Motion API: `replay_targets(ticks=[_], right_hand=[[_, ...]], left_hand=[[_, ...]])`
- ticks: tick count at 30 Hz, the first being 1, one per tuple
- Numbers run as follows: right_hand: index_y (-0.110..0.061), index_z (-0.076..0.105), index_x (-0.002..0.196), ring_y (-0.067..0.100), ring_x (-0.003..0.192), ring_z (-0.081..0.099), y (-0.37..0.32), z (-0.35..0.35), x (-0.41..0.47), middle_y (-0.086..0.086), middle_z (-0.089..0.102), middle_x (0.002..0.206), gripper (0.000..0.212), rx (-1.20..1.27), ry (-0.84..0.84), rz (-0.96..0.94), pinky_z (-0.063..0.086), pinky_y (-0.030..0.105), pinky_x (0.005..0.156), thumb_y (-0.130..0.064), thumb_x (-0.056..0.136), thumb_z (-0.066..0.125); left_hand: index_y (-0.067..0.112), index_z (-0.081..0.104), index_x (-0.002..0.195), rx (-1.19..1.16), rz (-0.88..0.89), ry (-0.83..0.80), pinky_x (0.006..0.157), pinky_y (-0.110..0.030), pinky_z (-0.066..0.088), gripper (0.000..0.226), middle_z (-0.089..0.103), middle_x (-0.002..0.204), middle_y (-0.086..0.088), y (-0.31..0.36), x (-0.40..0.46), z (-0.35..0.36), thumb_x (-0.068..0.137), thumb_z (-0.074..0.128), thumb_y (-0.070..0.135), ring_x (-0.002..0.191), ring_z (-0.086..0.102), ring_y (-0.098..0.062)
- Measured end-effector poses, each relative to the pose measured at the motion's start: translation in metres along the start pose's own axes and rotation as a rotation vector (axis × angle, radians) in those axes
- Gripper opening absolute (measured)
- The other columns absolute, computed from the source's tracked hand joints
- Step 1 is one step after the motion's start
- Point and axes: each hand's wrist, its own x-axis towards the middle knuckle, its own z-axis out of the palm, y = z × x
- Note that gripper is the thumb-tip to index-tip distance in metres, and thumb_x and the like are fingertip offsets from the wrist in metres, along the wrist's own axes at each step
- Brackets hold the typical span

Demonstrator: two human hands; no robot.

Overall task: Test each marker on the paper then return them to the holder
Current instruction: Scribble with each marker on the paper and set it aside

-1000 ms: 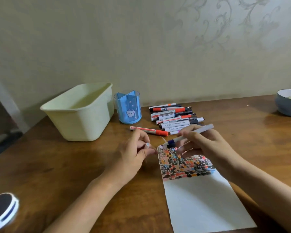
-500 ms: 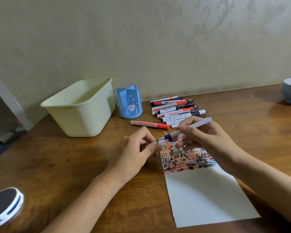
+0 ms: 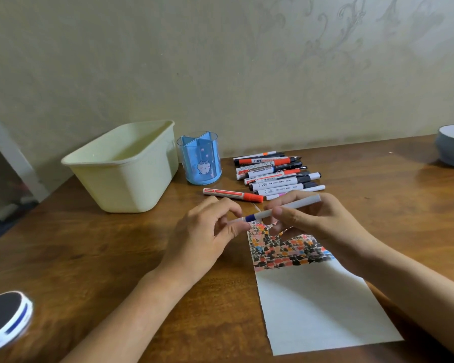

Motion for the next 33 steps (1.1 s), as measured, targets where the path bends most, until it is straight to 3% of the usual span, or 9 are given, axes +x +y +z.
replay_targets(ticks=[4,7,19,22,25,29,33], right_hand=[[-0.006,0.076,0.096,0.019,0.078,0.073,0.000,0.002,0.000,0.002,0.076,0.081,0.026,-0.047,-0.003,0.001,0.057,0.026,0.068,-0.026,0.079,0.072],[-0.008,0.077,0.090,0.018,0.078,0.073,0.000,0.004,-0.001,0.001,0.076,0.082,0.015,-0.065,-0.005,-0.004,0.056,0.022,0.064,-0.020,0.082,0.072],[0.003,0.074,0.101,0.025,0.081,0.075,-0.001,0.005,0.001,0.015,0.076,0.087,0.023,0.068,-0.001,0.010,0.059,0.025,0.068,-0.013,0.085,0.069],[0.000,0.075,0.098,0.025,0.080,0.075,-0.002,0.005,0.003,0.014,0.077,0.086,0.019,0.021,-0.005,0.033,0.060,0.027,0.069,-0.014,0.086,0.070],[-0.005,0.075,0.095,0.024,0.080,0.075,-0.002,0.008,0.007,0.010,0.077,0.085,0.018,-0.061,-0.037,0.031,0.059,0.026,0.068,-0.019,0.086,0.071],[-0.011,0.076,0.096,0.021,0.078,0.074,0.001,0.008,0.008,0.007,0.077,0.087,0.020,-0.082,-0.037,0.013,0.057,0.023,0.067,-0.025,0.082,0.074],[-0.017,0.072,0.109,0.019,0.082,0.075,0.006,-0.009,0.014,0.003,0.079,0.091,0.032,-0.130,0.031,0.028,0.057,0.025,0.074,-0.027,0.078,0.075]], left_hand=[[0.035,0.063,0.098,-0.013,-0.042,-0.018,0.048,-0.013,0.041,0.033,0.058,0.063,0.018,0.001,-0.002,-0.001,0.082,0.049,0.060,0.067,0.060,-0.001],[0.030,0.068,0.091,-0.060,-0.057,-0.009,0.050,-0.018,0.043,0.027,0.057,0.056,0.018,0.005,-0.004,-0.001,0.083,0.054,0.052,0.062,0.061,-0.005],[0.029,0.067,0.086,-0.062,-0.100,0.017,0.047,-0.013,0.045,0.029,0.060,0.057,0.015,0.014,-0.003,-0.006,0.077,0.053,0.054,0.061,0.061,-0.002],[0.034,0.066,0.094,0.099,-0.069,-0.098,0.052,-0.010,0.042,0.023,0.063,0.071,0.016,0.013,0.001,-0.008,0.085,0.054,0.052,0.069,0.061,-0.004],[0.030,0.071,0.103,0.213,0.057,-0.105,0.062,-0.024,0.052,0.020,0.055,0.093,0.013,0.012,0.001,-0.007,0.087,0.065,0.041,0.080,0.055,-0.007],[0.030,0.070,0.117,0.186,0.056,-0.159,0.062,-0.017,0.045,0.030,0.043,0.086,0.018,0.010,0.001,-0.008,0.088,0.070,0.034,0.080,0.051,-0.005],[0.045,0.049,0.136,0.155,-0.047,-0.156,0.062,-0.018,0.044,0.055,0.052,0.077,0.014,-0.004,0.006,-0.021,0.087,0.071,0.034,0.071,0.054,-0.005]])
